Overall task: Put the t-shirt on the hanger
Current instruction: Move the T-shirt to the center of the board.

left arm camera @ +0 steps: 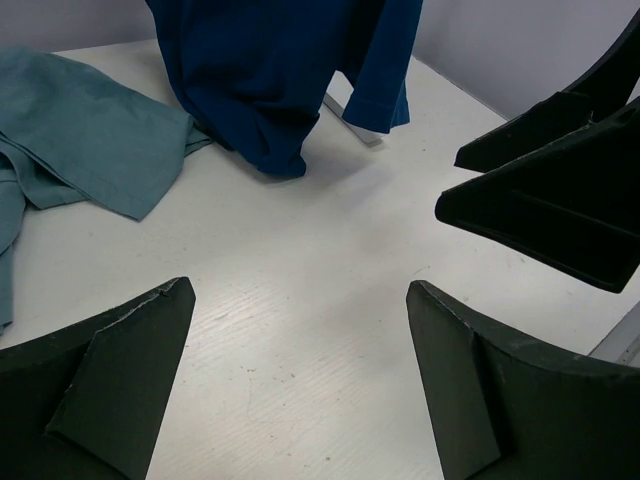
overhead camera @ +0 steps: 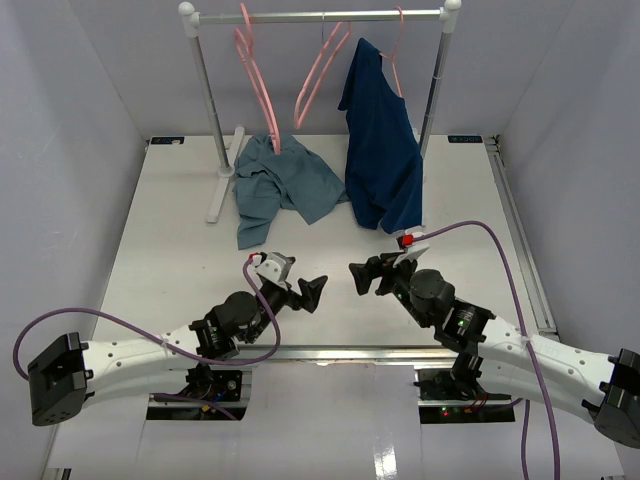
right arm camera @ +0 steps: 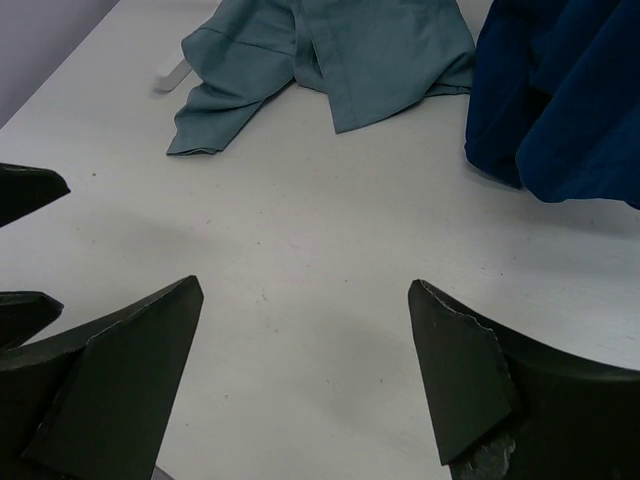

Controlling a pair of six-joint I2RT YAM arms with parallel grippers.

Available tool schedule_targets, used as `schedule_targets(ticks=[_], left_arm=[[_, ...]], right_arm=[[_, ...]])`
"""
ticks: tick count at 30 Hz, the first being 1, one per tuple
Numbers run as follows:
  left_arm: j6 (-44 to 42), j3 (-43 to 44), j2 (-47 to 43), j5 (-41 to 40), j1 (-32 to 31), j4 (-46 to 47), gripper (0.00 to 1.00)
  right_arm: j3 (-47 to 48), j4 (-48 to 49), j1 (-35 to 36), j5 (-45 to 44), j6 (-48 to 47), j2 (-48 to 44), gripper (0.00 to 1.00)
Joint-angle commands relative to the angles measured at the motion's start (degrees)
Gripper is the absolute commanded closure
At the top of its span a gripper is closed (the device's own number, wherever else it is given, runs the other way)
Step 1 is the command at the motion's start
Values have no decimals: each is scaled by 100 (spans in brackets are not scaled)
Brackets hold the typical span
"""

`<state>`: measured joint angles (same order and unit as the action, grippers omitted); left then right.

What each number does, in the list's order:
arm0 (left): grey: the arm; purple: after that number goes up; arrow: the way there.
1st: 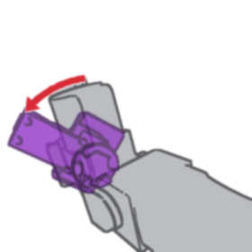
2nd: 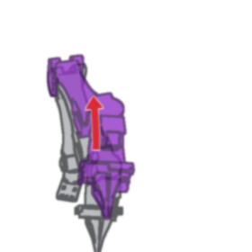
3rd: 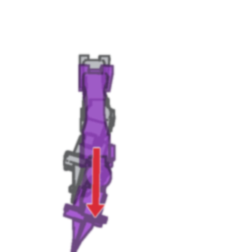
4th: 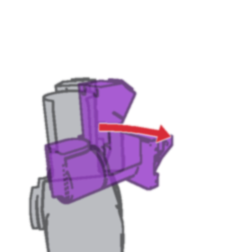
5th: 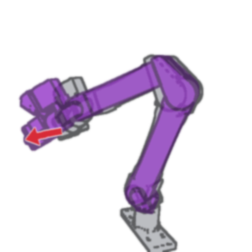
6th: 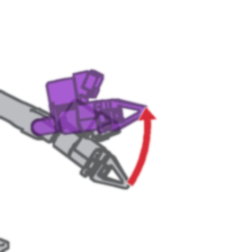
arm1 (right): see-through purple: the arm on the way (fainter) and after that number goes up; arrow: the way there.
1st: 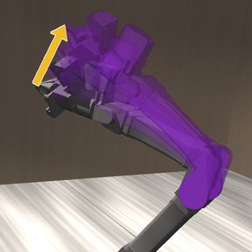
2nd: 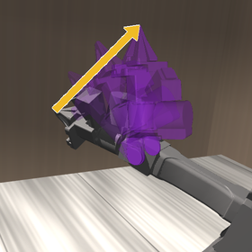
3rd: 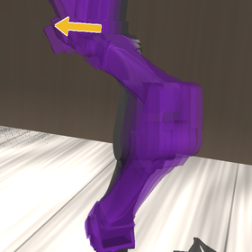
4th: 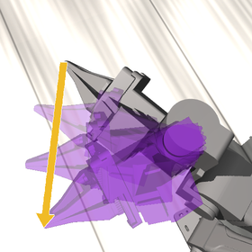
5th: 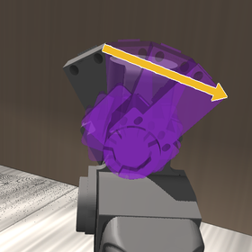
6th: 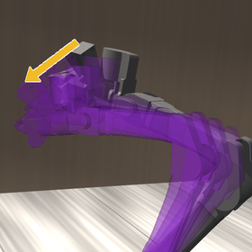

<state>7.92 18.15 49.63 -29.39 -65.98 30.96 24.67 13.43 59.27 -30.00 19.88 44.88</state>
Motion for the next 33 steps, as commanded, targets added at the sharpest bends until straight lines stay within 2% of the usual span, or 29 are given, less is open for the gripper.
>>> schedule_targets(ticks=[1,7,9,11,13,16,19,25,29,33], left_arm=[[-40,146,48,152,-12,97,2],[23,198,200,-18,-12,-44,2],[143,442,626,-477,47,-207,2],[527,785,966,-804,268,-628,3],[1125,1207,1527,-1002,577,-1433,6],[1660,1829,1941,-347,1499,-2160,10],[1914,1899,2111,-50,2191,-2126,12],[2200,2131,2744,177,3361,-2157,22],[2411,2233,3180,747,4070,-2140,25],[2468,2201,3514,1097,4513,-1840,25]], right_arm=[[122,116,15,-220,126,-95,10],[75,168,15,-233,182,-111,10],[73,160,15,-285,183,-120,10],[85,120,22,-315,179,-156,10],[61,137,19,-322,162,-202,10],[23,101,15,-365,123,-386,10],[-162,229,16,-154,81,-667,10],[-465,549,24,19,-81,-1259,7],[-550,560,24,-96,-51,-1463,6],[-529,494,15,-138,-50,-1526,6]])
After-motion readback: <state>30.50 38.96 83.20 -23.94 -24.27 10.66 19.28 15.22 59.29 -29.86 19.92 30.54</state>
